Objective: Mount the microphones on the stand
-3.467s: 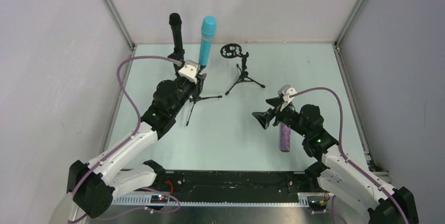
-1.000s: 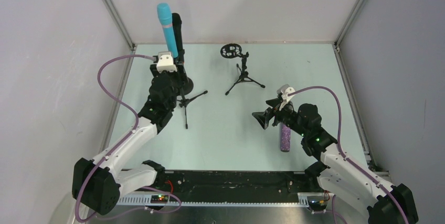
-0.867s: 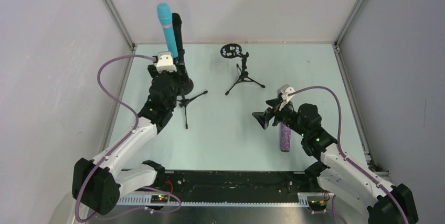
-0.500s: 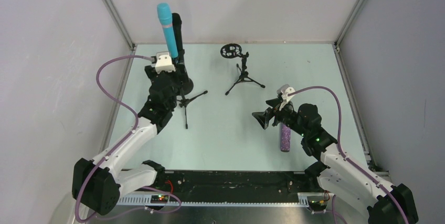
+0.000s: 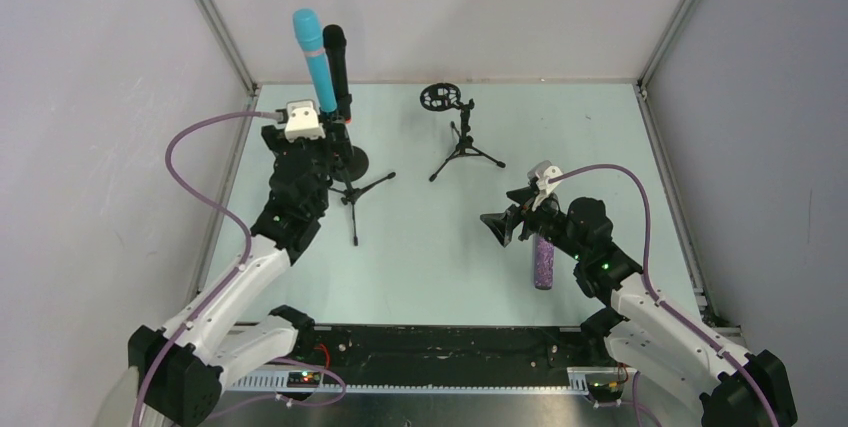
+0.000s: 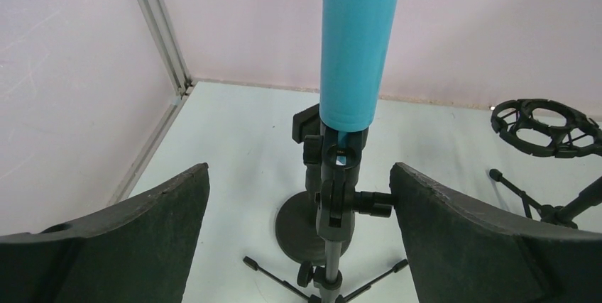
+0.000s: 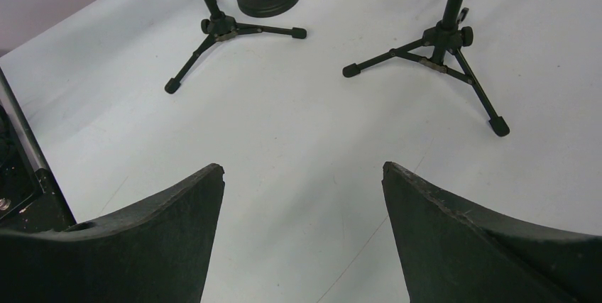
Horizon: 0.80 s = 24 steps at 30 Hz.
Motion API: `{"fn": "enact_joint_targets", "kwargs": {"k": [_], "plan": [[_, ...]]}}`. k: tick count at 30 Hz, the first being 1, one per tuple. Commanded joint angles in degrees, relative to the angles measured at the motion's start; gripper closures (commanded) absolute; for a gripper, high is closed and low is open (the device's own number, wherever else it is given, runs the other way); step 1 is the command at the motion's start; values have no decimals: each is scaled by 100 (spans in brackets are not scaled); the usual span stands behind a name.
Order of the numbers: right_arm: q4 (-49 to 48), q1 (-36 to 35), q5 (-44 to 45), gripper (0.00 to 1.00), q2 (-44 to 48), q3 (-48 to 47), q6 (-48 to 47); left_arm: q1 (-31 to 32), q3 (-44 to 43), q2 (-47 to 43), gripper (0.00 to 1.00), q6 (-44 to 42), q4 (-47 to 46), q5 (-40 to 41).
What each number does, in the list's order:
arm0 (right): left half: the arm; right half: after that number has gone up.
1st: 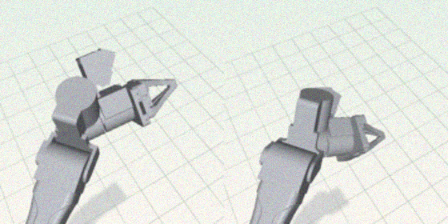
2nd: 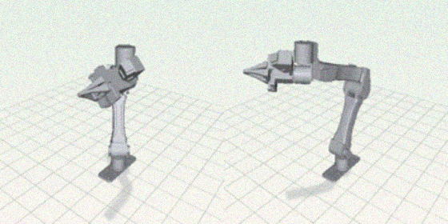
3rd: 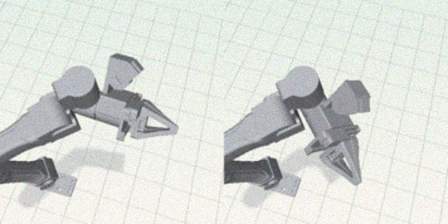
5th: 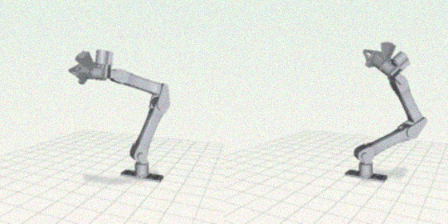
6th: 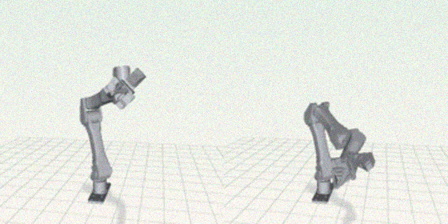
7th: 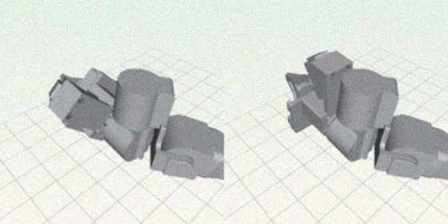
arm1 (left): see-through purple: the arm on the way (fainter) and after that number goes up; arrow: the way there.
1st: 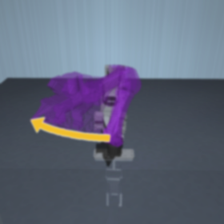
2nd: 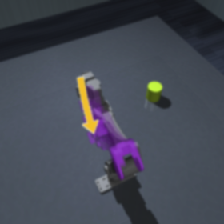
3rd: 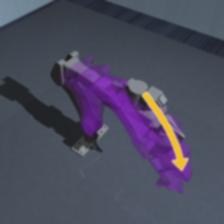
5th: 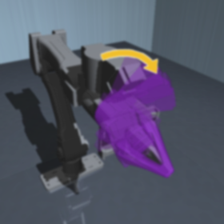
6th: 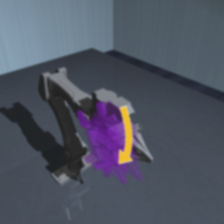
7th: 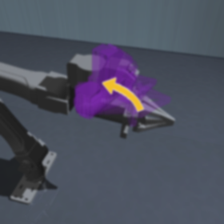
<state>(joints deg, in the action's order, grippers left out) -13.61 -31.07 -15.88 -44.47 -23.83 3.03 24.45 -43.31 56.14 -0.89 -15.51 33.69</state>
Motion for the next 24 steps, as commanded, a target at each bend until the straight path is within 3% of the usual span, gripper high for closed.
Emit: {"fn": "enact_joint_targets", "kwargs": {"k": [1, 24], "plan": [[-247, -35, -9, 14, -7, -253, 20, 164, -203, -255, 0, -475, -179, 226], [-301, -38, -28, 14, -64, -253, 74, 372, -141, -386, 0, -675, -338, 38]]}}
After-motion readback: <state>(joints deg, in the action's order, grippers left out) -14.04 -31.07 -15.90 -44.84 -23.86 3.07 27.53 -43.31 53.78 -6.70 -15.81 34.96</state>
